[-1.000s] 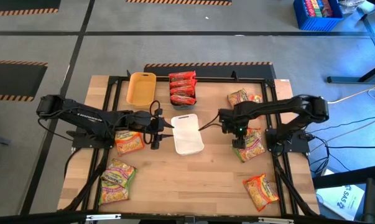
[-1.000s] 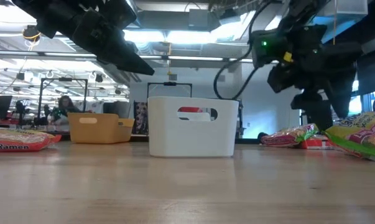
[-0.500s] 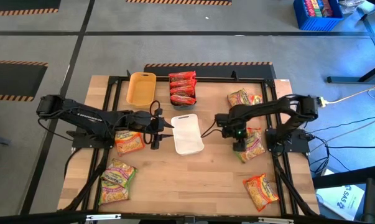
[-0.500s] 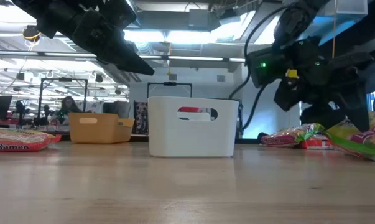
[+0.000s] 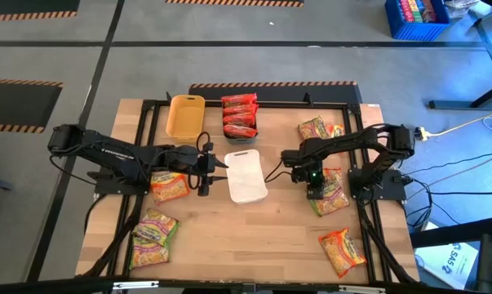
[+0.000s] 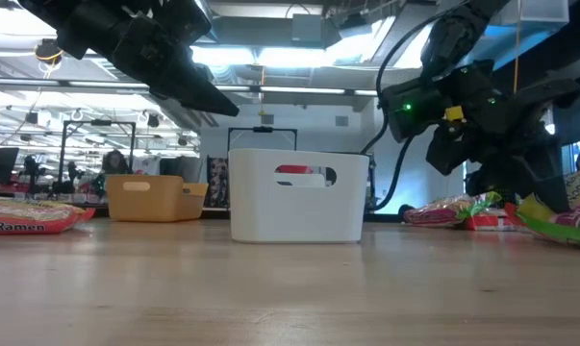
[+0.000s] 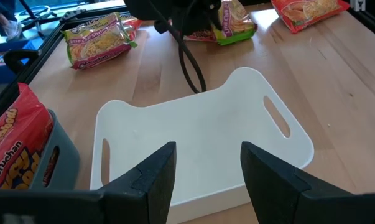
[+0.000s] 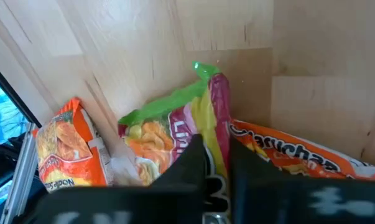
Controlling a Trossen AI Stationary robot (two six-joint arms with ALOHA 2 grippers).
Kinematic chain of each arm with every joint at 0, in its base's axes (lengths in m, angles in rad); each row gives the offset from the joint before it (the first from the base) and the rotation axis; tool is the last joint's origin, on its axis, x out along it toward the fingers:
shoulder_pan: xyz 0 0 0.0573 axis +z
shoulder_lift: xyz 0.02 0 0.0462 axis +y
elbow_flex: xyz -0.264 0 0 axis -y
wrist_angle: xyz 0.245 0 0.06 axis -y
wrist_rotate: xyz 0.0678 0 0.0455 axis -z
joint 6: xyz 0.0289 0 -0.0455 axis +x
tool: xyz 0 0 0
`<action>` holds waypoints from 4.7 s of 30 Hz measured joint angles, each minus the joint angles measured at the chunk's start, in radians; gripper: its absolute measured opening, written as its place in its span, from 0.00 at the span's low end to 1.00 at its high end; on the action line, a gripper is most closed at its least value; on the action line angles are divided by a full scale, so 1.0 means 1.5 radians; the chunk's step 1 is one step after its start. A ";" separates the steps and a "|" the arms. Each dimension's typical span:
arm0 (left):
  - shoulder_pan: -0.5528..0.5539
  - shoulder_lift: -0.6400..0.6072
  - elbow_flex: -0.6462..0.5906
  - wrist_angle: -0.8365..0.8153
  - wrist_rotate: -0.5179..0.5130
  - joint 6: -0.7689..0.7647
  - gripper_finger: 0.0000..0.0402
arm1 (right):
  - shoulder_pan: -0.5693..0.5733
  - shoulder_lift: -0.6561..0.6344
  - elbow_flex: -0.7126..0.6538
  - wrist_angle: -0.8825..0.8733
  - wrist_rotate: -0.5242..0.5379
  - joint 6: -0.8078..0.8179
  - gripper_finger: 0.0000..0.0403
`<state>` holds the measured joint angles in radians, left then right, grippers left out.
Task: Sort Maruchan noodles
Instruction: Put the green noodle pack into the white bin
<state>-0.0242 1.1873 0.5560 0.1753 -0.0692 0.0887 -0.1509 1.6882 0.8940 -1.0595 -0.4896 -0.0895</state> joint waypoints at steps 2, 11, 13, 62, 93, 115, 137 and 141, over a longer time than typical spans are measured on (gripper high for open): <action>0.000 0.000 0.000 0.000 0.000 0.000 0.43 | 0.000 -0.006 0.000 -0.003 0.005 -0.001 0.02; 0.000 0.000 0.000 0.001 0.000 0.000 0.43 | 0.000 -0.023 0.072 -0.032 0.022 -0.011 0.00; 0.000 0.000 0.000 0.001 0.000 0.000 0.43 | 0.000 -0.030 0.097 -0.041 0.030 -0.015 0.00; 0.000 0.092 0.000 0.107 0.028 -0.023 0.43 | -0.095 -0.063 -0.088 0.276 -0.042 0.092 0.75; 0.000 0.101 0.001 0.129 0.035 -0.018 0.43 | -0.038 -0.001 -0.097 0.476 -0.189 0.132 0.08; -0.001 0.028 0.000 0.057 0.017 -0.023 0.43 | -0.039 -0.185 0.120 0.302 0.109 0.047 0.08; 0.039 0.043 0.000 -0.112 0.018 -0.044 0.43 | 0.038 -0.030 0.126 0.643 0.374 -0.159 0.08; 0.054 0.047 0.000 -0.114 0.018 -0.055 0.43 | 0.049 0.009 0.126 0.648 0.437 -0.188 0.09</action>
<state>0.0564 1.2579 0.5560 0.0042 -0.0425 0.0060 -0.0769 1.7013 1.0828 -0.0875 0.1659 -0.3719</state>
